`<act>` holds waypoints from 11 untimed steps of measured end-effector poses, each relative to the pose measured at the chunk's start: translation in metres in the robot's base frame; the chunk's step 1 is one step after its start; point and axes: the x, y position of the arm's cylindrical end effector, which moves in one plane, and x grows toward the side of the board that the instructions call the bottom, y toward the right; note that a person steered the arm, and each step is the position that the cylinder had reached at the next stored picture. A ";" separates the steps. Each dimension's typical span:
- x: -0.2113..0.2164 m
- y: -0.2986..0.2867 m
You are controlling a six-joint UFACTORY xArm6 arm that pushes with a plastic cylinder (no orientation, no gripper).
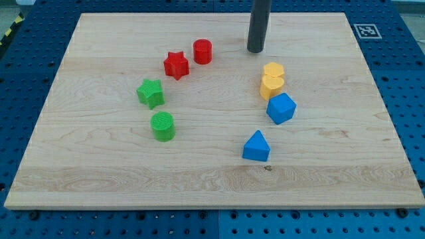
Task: Slide the yellow heart slightly to the right
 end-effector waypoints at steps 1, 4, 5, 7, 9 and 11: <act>0.013 -0.002; 0.064 -0.029; 0.112 -0.032; 0.115 -0.028; 0.111 -0.006; 0.111 0.019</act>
